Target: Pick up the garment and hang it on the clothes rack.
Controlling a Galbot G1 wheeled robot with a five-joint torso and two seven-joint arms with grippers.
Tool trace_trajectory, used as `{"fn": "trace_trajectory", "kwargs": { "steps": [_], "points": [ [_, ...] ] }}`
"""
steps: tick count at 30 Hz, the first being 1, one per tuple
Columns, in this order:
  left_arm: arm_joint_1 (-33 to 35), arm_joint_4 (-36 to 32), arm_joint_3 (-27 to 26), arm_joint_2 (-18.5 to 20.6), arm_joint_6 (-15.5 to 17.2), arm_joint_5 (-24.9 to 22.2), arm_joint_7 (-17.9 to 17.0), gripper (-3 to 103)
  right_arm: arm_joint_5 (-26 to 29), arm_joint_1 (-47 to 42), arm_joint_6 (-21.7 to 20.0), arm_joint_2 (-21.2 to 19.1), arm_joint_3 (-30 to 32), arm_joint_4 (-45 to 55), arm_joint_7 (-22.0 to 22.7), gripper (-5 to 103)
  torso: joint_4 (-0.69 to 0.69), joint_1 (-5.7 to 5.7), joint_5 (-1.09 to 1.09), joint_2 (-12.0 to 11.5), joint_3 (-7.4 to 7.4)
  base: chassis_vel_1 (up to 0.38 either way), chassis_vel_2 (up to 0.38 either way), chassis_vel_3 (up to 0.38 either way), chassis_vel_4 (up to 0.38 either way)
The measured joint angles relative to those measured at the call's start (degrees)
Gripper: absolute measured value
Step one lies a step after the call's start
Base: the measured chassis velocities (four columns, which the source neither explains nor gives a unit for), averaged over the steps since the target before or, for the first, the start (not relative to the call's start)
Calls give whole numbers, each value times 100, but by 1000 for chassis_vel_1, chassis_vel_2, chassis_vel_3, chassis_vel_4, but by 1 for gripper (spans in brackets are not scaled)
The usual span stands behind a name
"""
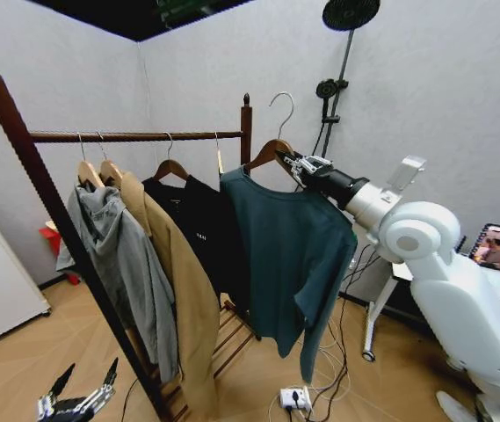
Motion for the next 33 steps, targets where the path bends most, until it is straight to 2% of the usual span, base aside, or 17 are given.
{"fn": "trace_trajectory", "kwargs": {
  "steps": [3, 4, 6, 7, 8, 9, 11, 13, 16, 21, 22, 23, 25, 26, 28, 31, 33],
  "points": [
    [0, 0, 0, 0, 0, 0, 0, 100, 596, 196, 84, 111, -232, 7, 19, 9, -1, 1, 1, 0, 1, 0, 0, 0, 0],
    [0, 0, 0, 0, 0, 0, 0, 100, 596, 196, 84, 111, -232, 7, 19, 9, -1, 1, 1, 0, 1, 0, 0, 0, 0],
    [0, 0, 0, 1, 0, 0, 1, 100, 1156, 344, 22, 239, -322, 214, 359, 9, 0, 1, -1, 0, 0, 0, 0, 0, 0],
    [0, 0, 0, 1, 0, 0, 1, 100, 1156, 344, 22, 239, -322, 214, 359, 9, 0, 1, -1, 0, 0, 0, 0, 0, 0],
    [0, 0, 0, 0, 0, 0, 0, 100, 1696, 442, -76, 315, -346, 434, 714, 9, 1, 1, -2, 0, 0, 0, 0, 0, 0],
    [0, 0, 0, 0, 0, 0, 0, 100, 1912, 492, -118, 346, -346, 562, 858, 9, 1, 1, -2, 0, 0, 0, 0, 0, 0],
    [0, 0, 0, 1, 0, 0, 0, 100, 1955, 517, -129, 347, -348, 602, 882, 9, 1, 1, -3, 0, 0, 0, 0, 0, 0],
    [0, -1, 0, 1, 0, 0, 0, 100, 2360, 534, -168, 327, -348, 625, 942, 9, 0, 1, 0, 0, 0, 0, 0, 0, 0],
    [0, 0, 0, 0, 0, 0, 0, 100, 2659, 505, -279, 303, -289, 634, 986, 9, -1, 1, -1, 0, 0, 0, 0, 0, 0],
    [0, -1, 0, 0, 0, 0, 0, 100, 2397, 467, -318, 279, -460, 374, 883, 9, -2, 1, 2, 0, 0, 0, 0, 0, 0],
    [0, 0, 0, 0, 0, 0, 0, 100, 1852, 533, -266, 332, -695, 99, 696, 9, -2, 0, -1, 1, 0, 0, 0, 0, 0],
    [0, 0, 0, 0, 0, 0, 0, 100, 1852, 533, -266, 332, -695, 99, 696, 9, -2, 0, -1, 1, 0, 0, 0, 0, 0],
    [0, 0, 0, 1, 0, 0, 1, 100, 872, 718, -32, 477, -1168, -472, 334, 9, 0, 1, 1, 0, 1, 0, 0, 0, 0],
    [0, 0, 0, 1, 0, 0, 1, 100, 872, 718, -32, 477, -1168, -472, 334, 9, 0, 1, 1, 0, 1, 0, 0, 0, 0],
    [0, -1, 0, 0, 0, 0, -2, 100, 504, 1030, 77, 726, -1692, -965, 252, 9, 0, 1, -1, 0, 1, 0, 0, 0, 0],
    [0, -1, 0, 1, 0, 0, 0, 100, 382, 1180, 114, 861, -1902, -1154, 230, 9, 0, 1, -1, 0, 1, 0, 0, 0, 0],
    [0, -1, 0, 1, 0, 0, 2, 100, 304, 1533, 160, 1215, -2355, -1490, 248, 9, 0, 1, -2, 0, 1, 0, 0, 0, 0]
  ]
}}
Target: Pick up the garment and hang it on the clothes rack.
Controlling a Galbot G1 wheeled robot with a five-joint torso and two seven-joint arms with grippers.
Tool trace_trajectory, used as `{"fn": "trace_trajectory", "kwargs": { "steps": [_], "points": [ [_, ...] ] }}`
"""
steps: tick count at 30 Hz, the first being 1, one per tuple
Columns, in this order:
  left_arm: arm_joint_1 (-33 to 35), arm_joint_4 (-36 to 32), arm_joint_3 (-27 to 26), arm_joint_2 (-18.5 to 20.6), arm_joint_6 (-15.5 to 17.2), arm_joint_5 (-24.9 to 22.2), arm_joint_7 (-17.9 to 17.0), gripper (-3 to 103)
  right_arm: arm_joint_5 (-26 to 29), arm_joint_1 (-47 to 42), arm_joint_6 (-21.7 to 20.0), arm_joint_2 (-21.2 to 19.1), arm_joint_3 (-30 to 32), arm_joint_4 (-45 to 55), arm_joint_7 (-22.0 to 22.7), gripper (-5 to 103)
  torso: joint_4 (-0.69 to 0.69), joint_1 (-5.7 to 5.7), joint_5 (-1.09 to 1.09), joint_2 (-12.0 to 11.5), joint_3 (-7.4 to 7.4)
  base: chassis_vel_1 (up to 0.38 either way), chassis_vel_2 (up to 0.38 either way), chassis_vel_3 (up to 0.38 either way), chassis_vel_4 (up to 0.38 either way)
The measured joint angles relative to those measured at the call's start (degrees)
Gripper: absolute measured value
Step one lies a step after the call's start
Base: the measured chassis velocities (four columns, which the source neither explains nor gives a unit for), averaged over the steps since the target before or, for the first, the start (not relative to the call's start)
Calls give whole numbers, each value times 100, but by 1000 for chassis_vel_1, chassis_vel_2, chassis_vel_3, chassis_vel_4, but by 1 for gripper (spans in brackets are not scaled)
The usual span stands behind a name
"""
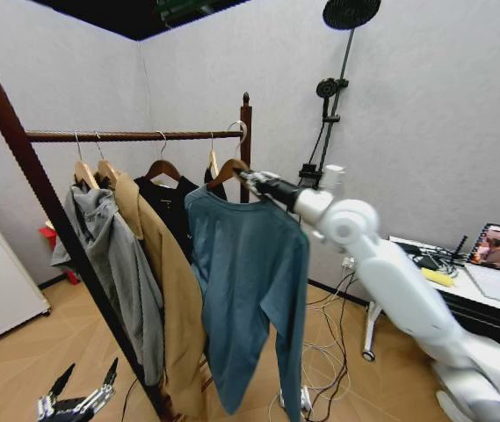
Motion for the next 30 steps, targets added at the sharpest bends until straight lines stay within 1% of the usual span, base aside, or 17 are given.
{"fn": "trace_trajectory", "kwargs": {
  "steps": [1, 5, 6, 8, 9, 10, 11, 12, 14, 15, 17, 18, 20, 24, 26, 28, 30],
  "points": [
    [0, 0, 0, 0, 0, 0, 0, 100, 0, 0, 0, 0, 0, 0, 0, 9, 0, 0, 0, 0, 0, 0, 0, 0, 0],
    [0, 1, 0, 0, 0, 0, -5, 100, -10, 622, 60, 814, -523, -625, 4, 9, 0, 0, -1, 0, 0, 0, 0, 0, 0],
    [0, 1, 0, 0, 0, 0, -5, 100, -10, 622, 60, 814, -523, -625, 4, 9, 0, 0, -1, 0, 0, 0, 0, 0, 0],
    [0, 0, -1, 0, 0, 0, -4, 100, -76, 1027, 94, 1333, -779, -1147, -65, 9, 3, 0, -3, 0, 0, 0, 0, 0, 0],
    [0, 0, -1, 0, 0, 0, -4, 100, -76, 1027, 94, 1333, -779, -1147, -65, 9, 3, 0, -3, 0, 0, 0, 0, 0, 0],
    [0, 1, 0, 0, 0, 0, -5, 100, -127, 1181, 117, 1515, -888, -1382, -102, 9, 2, 0, -2, 0, 0, 0, 0, 0, 0],
    [0, 1, 0, 0, 0, 0, -5, 100, -127, 1181, 117, 1515, -888, -1382, -102, 9, 2, 0, -2, 0, 0, 0, 0, 0, 0],
    [0, 0, 0, 0, 0, 0, 0, 100, -203, 1386, 146, 1732, -1034, -1697, -133, 9, 1, 0, -2, 0, 0, 0, 0, 0, 0],
    [0, 0, 0, 0, 0, 0, -2, 100, -526, 1564, 240, 1922, -1213, -2056, -191, 9, -1, 0, 0, 0, 0, 0, 0, 0, 0],
    [0, 0, 0, 0, 0, 0, -2, 100, -526, 1564, 240, 1922, -1213, -2056, -191, 9, -1, 0, 0, 0, 0, 0, 0, 0, 0],
    [0, 0, 0, 0, 0, 0, -3, 100, -850, 1674, 345, 2071, -1340, -2377, -245, 9, -1, 0, 1, 0, 0, 0, 0, 0, 0],
    [0, 0, 0, 0, 0, 0, -3, 100, -850, 1674, 345, 2071, -1340, -2377, -245, 9, -1, 0, 1, 0, 0, 0, 0, 0, 0],
    [0, 0, 0, 0, 0, 0, -3, 100, -1154, 1837, 519, 2271, -1478, -2897, -380, 9, -1, 0, 1, 0, 0, 0, 0, 0, 0],
    [0, 0, 0, 0, 0, 0, -3, 100, -1294, 1991, 667, 2431, -1613, -3384, -534, 9, -1, 0, 1, 0, -1, 0, 0, 0, 0],
    [0, 0, 0, 0, 0, 0, -2, 100, -1437, 2156, 790, 2677, -1728, -3927, -662, 9, -1, 0, 1, 0, -1, 0, 0, 0, 0],
    [0, 0, 0, 0, 0, 0, -2, 100, -1491, 2193, 812, 2768, -1763, -4087, -696, 9, -1, 0, 1, 0, -1, 0, 0, 0, 0],
    [0, 0, 0, 0, 0, 0, -2, 100, -1588, 2248, 896, 2958, -1817, -4363, -771, 9, 0, 0, 1, 0, 0, 0, 0, 0, 0]
  ]
}}
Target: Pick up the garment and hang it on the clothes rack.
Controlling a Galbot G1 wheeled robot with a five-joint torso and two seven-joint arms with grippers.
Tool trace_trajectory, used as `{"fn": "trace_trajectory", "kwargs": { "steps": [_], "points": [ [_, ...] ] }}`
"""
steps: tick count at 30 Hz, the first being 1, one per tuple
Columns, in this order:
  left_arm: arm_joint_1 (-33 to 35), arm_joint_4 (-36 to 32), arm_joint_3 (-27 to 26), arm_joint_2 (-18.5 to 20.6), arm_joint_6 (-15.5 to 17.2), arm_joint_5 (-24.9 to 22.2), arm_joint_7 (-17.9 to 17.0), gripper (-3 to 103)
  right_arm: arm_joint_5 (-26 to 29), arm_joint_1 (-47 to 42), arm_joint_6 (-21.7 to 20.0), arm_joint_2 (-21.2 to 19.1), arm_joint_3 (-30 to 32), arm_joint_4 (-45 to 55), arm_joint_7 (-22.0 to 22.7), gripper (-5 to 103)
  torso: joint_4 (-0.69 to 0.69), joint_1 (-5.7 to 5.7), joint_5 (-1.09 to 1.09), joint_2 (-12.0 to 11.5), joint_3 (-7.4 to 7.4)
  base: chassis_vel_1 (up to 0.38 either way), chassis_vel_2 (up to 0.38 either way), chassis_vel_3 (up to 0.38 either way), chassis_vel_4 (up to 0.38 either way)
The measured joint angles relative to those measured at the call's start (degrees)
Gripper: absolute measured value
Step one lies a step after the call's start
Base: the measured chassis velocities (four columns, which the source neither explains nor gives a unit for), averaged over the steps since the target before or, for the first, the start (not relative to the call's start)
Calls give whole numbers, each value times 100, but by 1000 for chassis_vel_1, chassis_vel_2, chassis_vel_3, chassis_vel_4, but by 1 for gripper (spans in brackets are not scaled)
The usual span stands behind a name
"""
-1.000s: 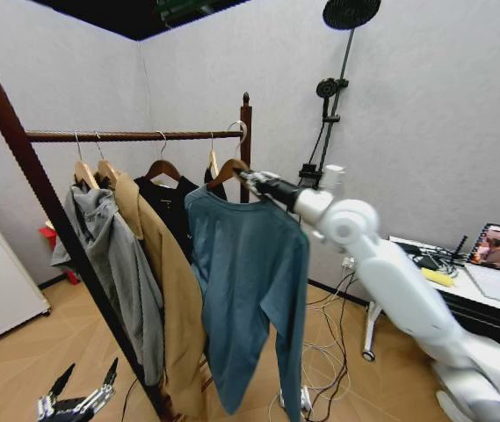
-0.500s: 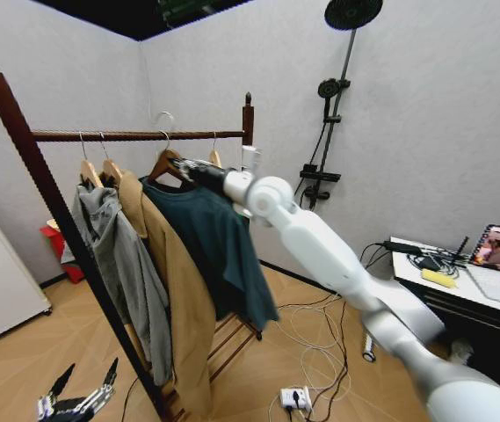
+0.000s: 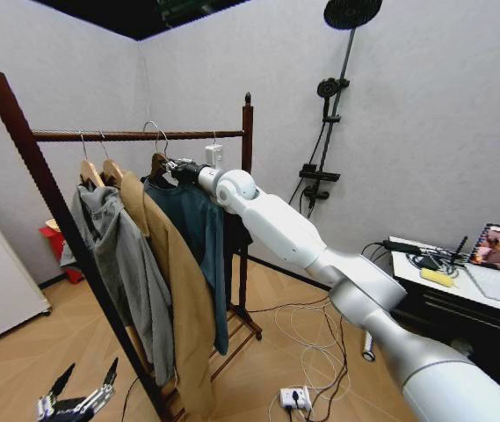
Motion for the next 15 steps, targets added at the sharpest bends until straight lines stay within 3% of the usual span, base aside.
{"fn": "trace_trajectory", "kwargs": {
  "steps": [7, 10, 12, 15],
  "points": [
    [0, 0, 0, 0, 0, 0, 0, 100, -20, 54, -145, 186, -67, -68, 36, 9, 0, -1, 0, 0, -1, 0, 0, 0, 0],
    [0, 0, 0, 0, 0, 0, 0, 100, 114, -106, -408, 84, -84, 314, 351, 7, 0, -2, 1, 0, -1, 0, 0, 0, 0],
    [0, 0, 0, 0, 0, 0, -2, 100, 134, -345, -473, -167, -82, 750, 485, 16, 1, -1, 1, 1, -1, 0, 0, 0, 0],
    [0, 0, 0, 0, 0, 0, 0, 100, 69, -555, -328, -497, -27, 1221, 497, 22, 0, -2, 1, 1, -1, 0, 0, 0, 0]
  ]
}}
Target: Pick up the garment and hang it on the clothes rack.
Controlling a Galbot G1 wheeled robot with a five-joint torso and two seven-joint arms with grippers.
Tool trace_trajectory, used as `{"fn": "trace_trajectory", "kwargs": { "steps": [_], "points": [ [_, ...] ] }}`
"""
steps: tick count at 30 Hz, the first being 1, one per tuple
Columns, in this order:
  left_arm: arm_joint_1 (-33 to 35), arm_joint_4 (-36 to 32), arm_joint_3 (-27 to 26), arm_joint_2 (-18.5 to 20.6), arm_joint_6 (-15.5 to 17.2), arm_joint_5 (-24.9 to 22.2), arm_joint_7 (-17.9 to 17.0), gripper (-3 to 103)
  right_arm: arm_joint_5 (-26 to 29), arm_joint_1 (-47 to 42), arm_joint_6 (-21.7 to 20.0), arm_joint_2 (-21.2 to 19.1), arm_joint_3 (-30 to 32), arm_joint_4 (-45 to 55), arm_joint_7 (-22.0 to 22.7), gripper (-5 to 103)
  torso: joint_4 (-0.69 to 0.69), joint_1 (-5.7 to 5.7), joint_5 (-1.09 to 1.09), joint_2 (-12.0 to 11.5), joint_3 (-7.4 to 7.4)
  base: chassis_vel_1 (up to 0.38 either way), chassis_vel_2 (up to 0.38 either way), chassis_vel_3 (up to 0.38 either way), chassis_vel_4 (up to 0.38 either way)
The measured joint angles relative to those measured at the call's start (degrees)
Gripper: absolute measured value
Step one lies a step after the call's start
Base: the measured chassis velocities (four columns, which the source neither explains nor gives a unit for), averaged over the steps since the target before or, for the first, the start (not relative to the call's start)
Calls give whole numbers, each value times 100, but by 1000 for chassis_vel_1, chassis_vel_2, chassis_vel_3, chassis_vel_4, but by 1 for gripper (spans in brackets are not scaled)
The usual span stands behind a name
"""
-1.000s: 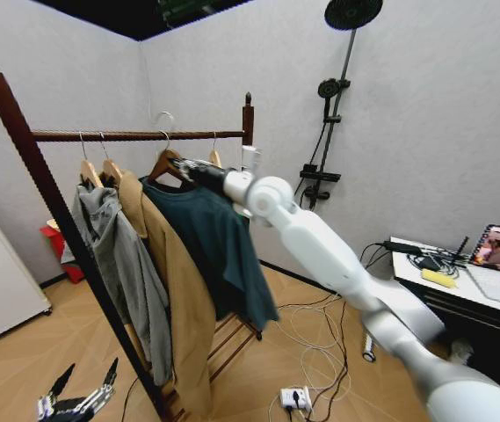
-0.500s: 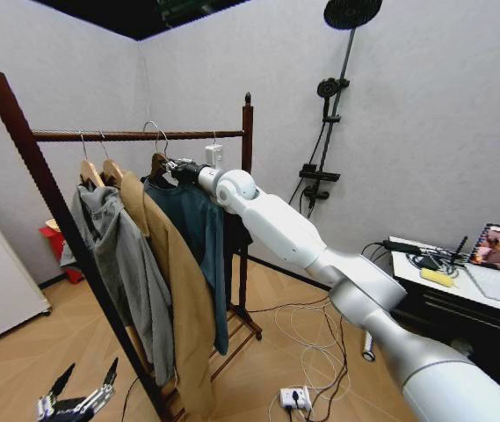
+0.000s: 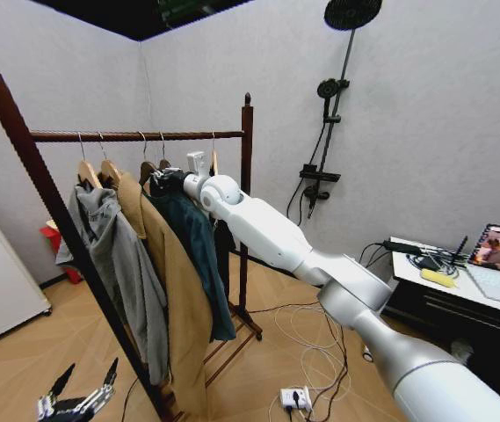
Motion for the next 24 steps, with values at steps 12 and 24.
{"fn": "trace_trajectory", "kwargs": {
  "steps": [12, 24],
  "points": [
    [0, 0, 0, 1, 0, 0, -1, 100, -205, -2340, 169, -3148, 1750, 3347, 206, 72, -6, 1, 7, 0, 0, 0, 0, 0, 0],
    [0, 0, 0, 1, 0, 0, 1, 100, -1228, -8192, 961, -4031, 7494, 5431, 540, 100, 1, 0, -1, 1, -2, 0, 0, 0, 0]
  ]
}}
